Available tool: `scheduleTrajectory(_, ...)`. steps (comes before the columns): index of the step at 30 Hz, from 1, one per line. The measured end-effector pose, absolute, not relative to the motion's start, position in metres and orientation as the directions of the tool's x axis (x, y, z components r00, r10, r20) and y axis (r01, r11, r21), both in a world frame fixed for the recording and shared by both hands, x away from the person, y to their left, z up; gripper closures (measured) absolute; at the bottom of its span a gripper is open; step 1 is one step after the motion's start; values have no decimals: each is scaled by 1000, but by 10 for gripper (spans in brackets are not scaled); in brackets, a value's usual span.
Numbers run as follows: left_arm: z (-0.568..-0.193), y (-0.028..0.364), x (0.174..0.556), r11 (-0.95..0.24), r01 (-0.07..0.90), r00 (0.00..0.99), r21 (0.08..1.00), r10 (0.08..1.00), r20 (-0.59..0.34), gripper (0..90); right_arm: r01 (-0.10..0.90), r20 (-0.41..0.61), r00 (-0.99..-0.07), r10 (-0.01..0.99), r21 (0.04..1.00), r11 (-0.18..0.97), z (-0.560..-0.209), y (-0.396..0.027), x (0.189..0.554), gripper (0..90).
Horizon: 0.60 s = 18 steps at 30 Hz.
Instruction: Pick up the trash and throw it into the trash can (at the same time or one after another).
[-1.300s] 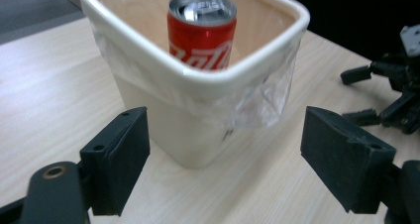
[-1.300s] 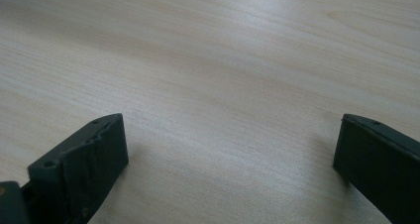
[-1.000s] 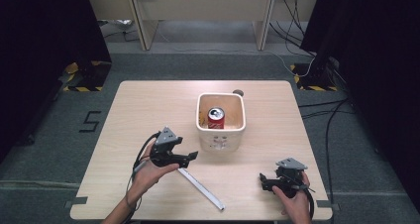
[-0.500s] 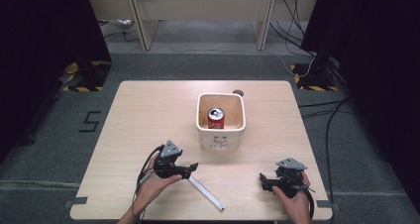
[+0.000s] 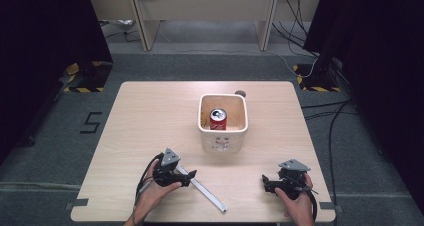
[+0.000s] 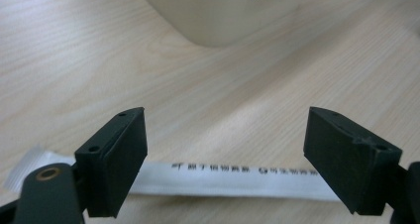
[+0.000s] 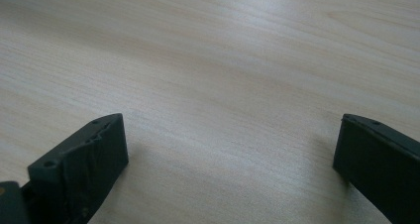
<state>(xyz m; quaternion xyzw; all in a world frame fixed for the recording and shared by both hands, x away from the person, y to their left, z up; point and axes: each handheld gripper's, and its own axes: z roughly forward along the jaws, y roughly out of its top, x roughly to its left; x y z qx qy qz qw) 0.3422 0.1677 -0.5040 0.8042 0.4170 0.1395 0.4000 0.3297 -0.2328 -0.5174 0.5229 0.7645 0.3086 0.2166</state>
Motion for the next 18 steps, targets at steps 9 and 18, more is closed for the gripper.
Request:
scheduleTrajectory(9,-513,179,344,-342,579,578,740,812,-76,182,666,-9,-360,933,698,263,-517,-233,330,5)
scheduleTrajectory(18,-514,190,368,-364,607,566,706,822,-62,215,666,-8,-360,933,698,263,-517,-233,330,5)
